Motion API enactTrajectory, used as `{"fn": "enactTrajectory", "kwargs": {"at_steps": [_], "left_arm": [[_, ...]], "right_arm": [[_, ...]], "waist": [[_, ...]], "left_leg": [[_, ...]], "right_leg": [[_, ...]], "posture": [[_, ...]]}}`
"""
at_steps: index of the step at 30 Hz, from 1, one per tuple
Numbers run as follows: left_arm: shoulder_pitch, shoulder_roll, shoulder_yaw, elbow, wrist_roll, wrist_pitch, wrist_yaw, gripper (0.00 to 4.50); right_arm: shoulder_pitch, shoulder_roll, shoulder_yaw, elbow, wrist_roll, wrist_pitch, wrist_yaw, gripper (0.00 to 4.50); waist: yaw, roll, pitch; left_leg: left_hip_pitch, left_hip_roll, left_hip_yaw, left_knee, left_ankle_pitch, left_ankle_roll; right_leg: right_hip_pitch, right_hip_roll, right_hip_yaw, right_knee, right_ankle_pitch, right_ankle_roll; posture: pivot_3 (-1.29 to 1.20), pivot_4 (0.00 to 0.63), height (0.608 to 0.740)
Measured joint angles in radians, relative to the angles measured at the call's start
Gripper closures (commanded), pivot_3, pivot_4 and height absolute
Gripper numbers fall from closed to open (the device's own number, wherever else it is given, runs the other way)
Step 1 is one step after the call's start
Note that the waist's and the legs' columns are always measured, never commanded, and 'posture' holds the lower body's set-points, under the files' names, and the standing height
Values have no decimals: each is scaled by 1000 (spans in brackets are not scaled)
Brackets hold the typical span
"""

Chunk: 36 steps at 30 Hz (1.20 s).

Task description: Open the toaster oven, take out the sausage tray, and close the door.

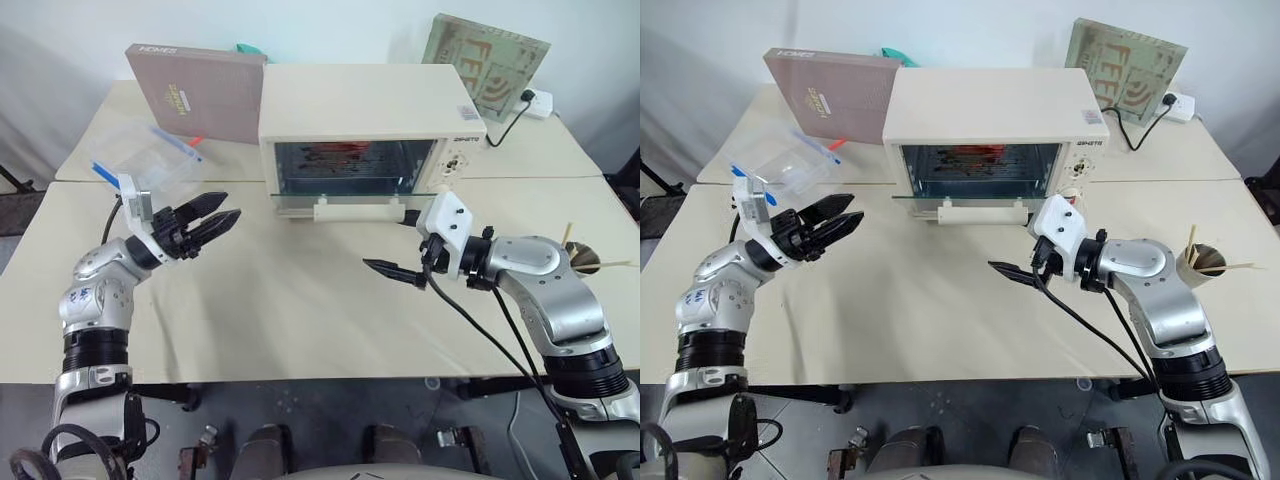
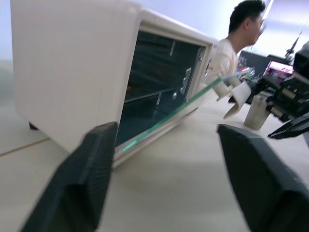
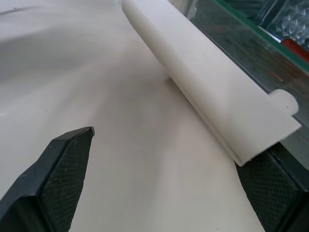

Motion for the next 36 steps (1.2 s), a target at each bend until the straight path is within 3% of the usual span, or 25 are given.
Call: {"fn": "enactTrajectory", "kwargs": {"at_steps": [4, 8, 15, 24, 36], "left_arm": [[-115, -25, -7, 98, 7, -32, -34, 3730], [-180, -44, -25, 176, 24, -60, -51, 4475], [-319, -121, -125, 425, 154, -166, -143, 4488], [-390, -152, -163, 569, 238, -247, -236, 4488], [-415, -150, -184, 641, 324, -310, -274, 4488]], "right_arm": [[-2, 12, 2, 3, -10, -3, -2, 0], [-4, 19, 9, 5, -16, -6, -1, 0], [-1, 25, 18, 11, -22, -2, -9, 0], [112, 12, 16, -111, -15, 99, -58, 0], [258, -188, -13, -332, 64, 337, -17, 0]], "waist": [[0, 0, 0], [-3, 0, 0], [3, -2, 1], [3, -2, 1], [27, -3, 2]], "left_leg": [[0, 0, 0, 0, 0, 0], [0, 0, 0, 0, 0, 0], [-5, 0, 0, 3, 0, 1], [-13, 0, -1, 5, 0, 1], [-15, -1, -1, 11, -1, 2]], "right_leg": [[0, 0, 0, 0, 0, 0], [0, 0, 0, 0, 0, 0], [-3, 0, 0, 0, 0, 0], [-11, 0, -1, 3, 0, 1], [-12, 0, -1, 5, 0, 1]], "posture": [[0, 150, 740], [0, 150, 740], [0, 150, 740], [0, 150, 740], [0, 150, 740]]}}
